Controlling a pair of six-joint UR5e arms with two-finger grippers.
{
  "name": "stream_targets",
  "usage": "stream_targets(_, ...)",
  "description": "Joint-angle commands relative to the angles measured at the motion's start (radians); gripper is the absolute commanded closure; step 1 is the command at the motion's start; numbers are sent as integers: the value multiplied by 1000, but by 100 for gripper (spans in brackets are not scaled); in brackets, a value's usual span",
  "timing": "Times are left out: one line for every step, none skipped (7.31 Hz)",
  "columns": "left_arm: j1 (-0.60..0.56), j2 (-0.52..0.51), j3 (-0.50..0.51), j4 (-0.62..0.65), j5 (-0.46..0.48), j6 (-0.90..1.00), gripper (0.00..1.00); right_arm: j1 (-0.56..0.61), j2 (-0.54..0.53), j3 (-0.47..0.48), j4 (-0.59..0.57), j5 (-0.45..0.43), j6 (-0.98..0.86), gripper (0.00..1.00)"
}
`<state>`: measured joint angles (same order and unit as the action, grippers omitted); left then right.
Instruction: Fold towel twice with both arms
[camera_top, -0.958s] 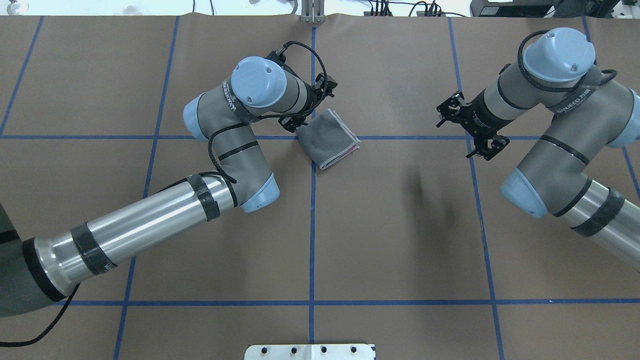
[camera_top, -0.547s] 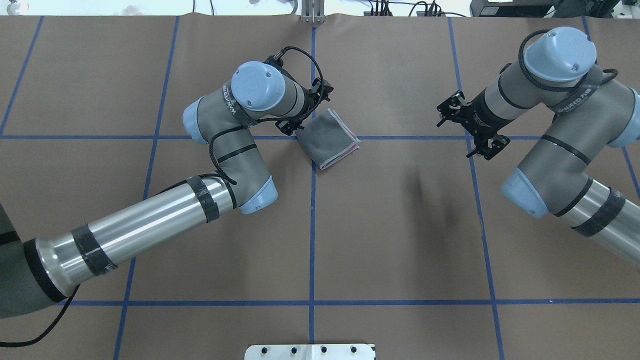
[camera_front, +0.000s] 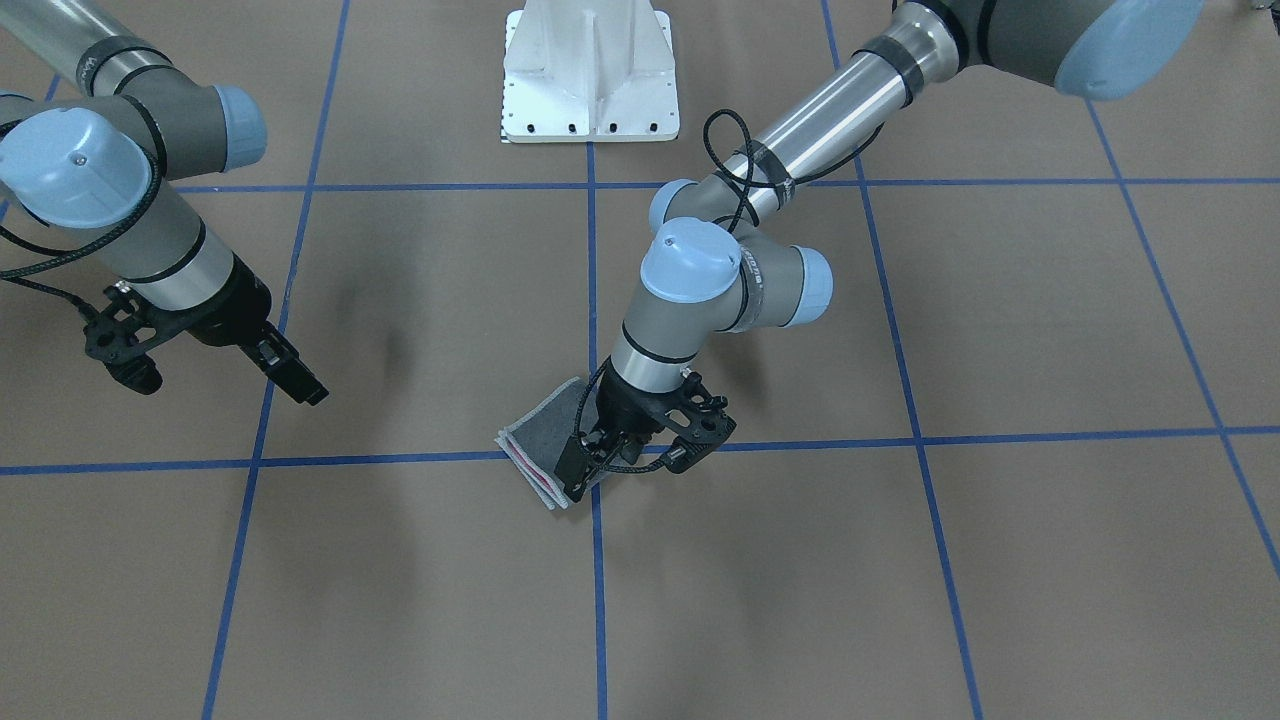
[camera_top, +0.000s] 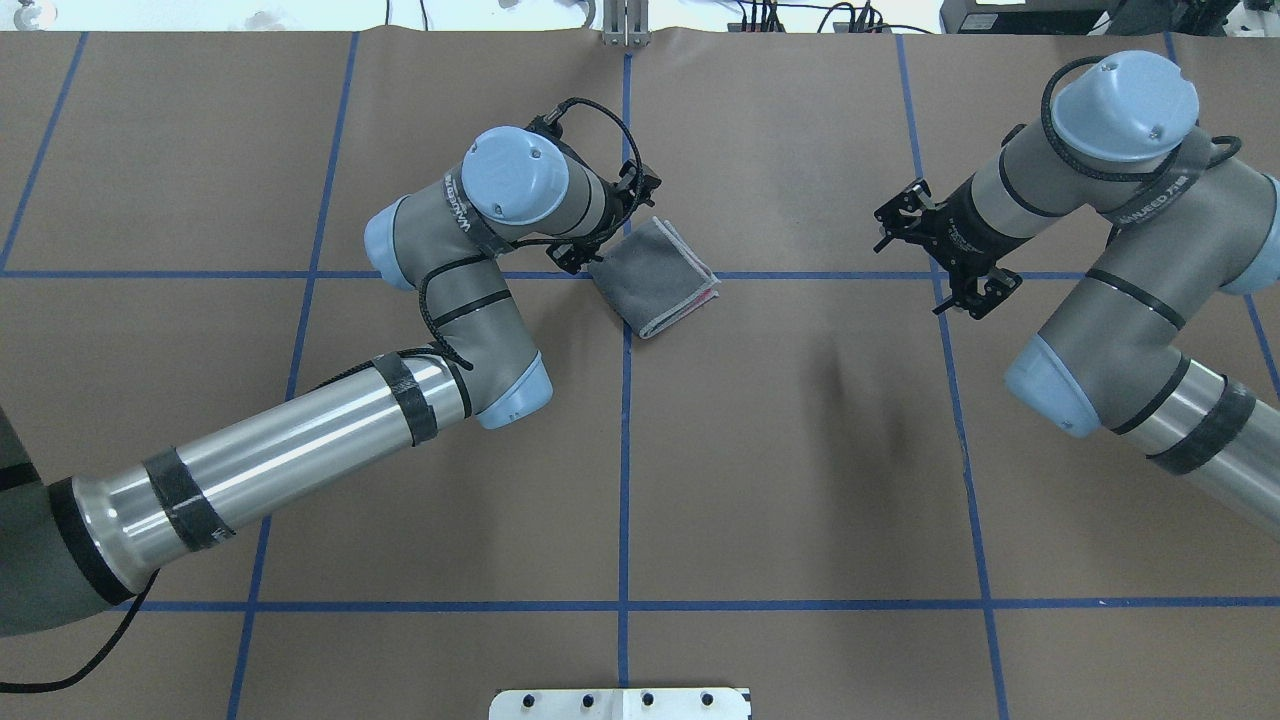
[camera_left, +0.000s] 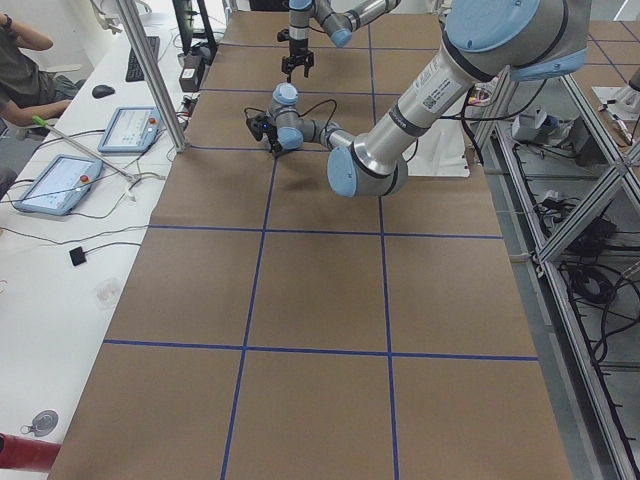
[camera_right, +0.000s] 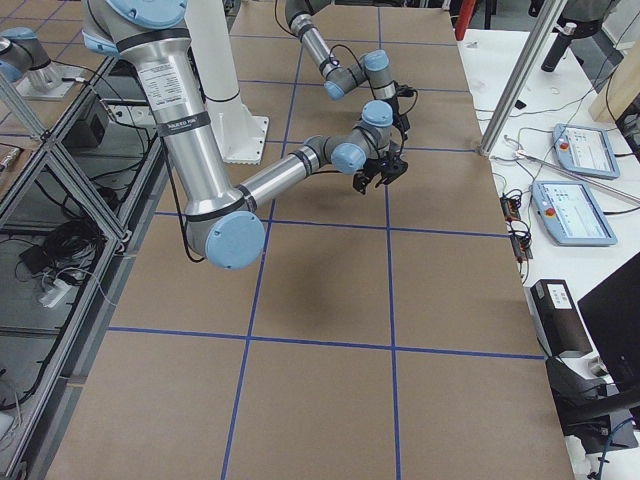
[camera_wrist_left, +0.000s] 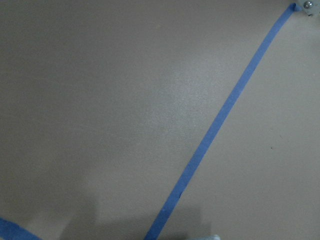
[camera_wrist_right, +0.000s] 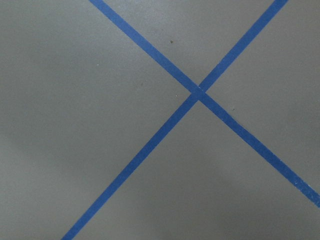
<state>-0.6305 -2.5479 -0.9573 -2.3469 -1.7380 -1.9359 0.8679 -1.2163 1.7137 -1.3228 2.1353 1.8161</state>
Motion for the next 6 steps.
stream_targets(0,0,6,0,0,0,0,0,0,1,-1,0,0,1)
stream_targets(0,0,8,0,0,0,0,-1,0,0,-1,0,0,1)
stream_targets(2,0,11,0,0,0,0,-1,0,0,-1,0,0,1)
stream_targets(2,0,11,0,0,0,0,-1,0,0,-1,0,0,1)
stream_targets(-2,-2,2,0,0,-2,0,-1,0,0,-1,0,0,1)
stream_targets(-12,-2,-29,1,-6,2,0,2,1,0,-1,1,-1,1)
